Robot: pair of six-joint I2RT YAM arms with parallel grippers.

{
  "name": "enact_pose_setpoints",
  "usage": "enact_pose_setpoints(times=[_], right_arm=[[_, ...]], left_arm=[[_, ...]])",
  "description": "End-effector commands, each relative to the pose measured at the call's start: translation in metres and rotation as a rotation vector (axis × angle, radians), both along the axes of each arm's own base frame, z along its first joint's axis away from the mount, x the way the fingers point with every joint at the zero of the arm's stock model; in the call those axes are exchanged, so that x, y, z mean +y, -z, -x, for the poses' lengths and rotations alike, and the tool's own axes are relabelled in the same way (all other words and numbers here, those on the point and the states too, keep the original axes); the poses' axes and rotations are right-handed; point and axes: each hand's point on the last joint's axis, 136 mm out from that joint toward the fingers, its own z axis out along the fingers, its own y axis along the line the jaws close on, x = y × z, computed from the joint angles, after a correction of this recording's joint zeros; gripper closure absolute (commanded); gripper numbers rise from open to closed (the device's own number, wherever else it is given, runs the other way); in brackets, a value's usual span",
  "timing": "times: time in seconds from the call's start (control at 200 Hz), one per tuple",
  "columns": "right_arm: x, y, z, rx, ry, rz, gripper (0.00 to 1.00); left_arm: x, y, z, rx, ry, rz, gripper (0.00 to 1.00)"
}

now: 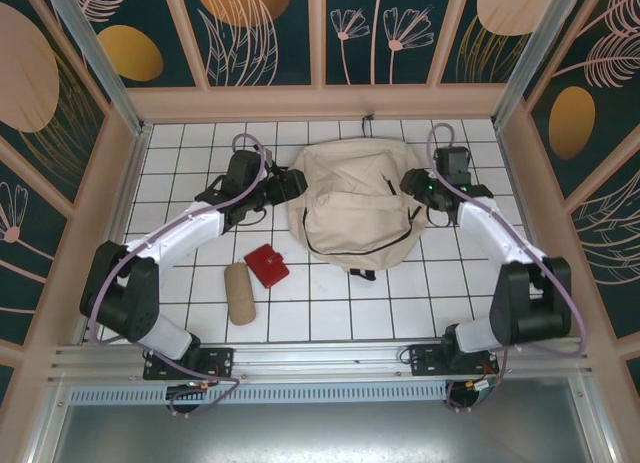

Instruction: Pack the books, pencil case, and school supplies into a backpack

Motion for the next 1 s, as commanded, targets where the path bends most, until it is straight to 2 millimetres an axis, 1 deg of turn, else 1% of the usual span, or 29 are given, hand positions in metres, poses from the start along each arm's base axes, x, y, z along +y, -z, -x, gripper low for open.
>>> enact_pose_setpoints(times=[0.0,0.02,0.025,0.075,0.155,0.205,0.26,0.27,0.28,0.43,0.585,0.641,0.696,0.751,0.806,0.826,0.991], right_arm=[[0.025,0.019,-0.01,0.06,-0.173,0.085,0.51],[0.027,0.019,-0.014,0.062,-0.187,0.099,0.52],[0.028,0.022,-0.014,0.069,-0.192,0.105,0.52],[0.032,0.029,-0.023,0.084,-0.211,0.151,0.53],[0.031,0.042,-0.036,0.112,-0.21,0.215,0.56],[0.031,0.046,-0.044,0.123,-0.207,0.237,0.58],[0.028,0.052,-0.049,0.139,-0.196,0.262,0.58],[0.028,0.053,-0.05,0.141,-0.196,0.266,0.58],[0.028,0.054,-0.051,0.145,-0.193,0.27,0.59],[0.024,0.065,-0.051,0.18,-0.191,0.307,0.63],[0.034,0.073,-0.048,0.191,-0.237,0.269,0.67],[0.035,0.076,-0.048,0.201,-0.242,0.272,0.71],[0.031,0.08,-0.049,0.209,-0.228,0.288,0.75],[0.027,0.079,-0.05,0.211,-0.208,0.306,0.8],[0.024,0.075,-0.05,0.208,-0.188,0.31,0.84],[0.021,0.073,-0.051,0.203,-0.17,0.324,0.85],[0.003,0.053,-0.052,0.157,-0.064,0.371,0.91]], left_arm=[[-0.015,-0.005,-0.013,-0.005,0.002,0.066,0.01],[-0.015,-0.003,-0.015,0.001,-0.006,0.07,0.02],[-0.015,-0.003,-0.015,0.002,-0.008,0.07,0.02],[-0.015,0.002,-0.019,0.013,-0.024,0.073,0.02],[-0.016,0.013,-0.023,0.039,-0.039,0.066,0.01],[-0.019,0.019,-0.024,0.057,-0.033,0.07,0.02],[-0.023,0.017,-0.023,0.066,-0.019,0.087,0.03],[-0.023,0.026,-0.023,0.085,-0.019,0.08,0.03],[-0.024,0.029,-0.023,0.092,-0.016,0.077,0.03],[-0.035,0.031,-0.017,0.108,0.031,0.096,0.04],[-0.049,0.032,-0.013,0.116,0.08,0.119,0.07],[-0.055,0.031,-0.012,0.116,0.095,0.128,0.08],[-0.061,0.029,-0.012,0.111,0.107,0.135,0.08],[-0.065,0.027,-0.012,0.108,0.118,0.143,0.08],[-0.07,0.024,-0.012,0.103,0.129,0.154,0.08],[-0.072,0.024,-0.011,0.104,0.133,0.16,0.08],[-0.091,0.02,-0.009,0.102,0.185,0.224,0.08]])
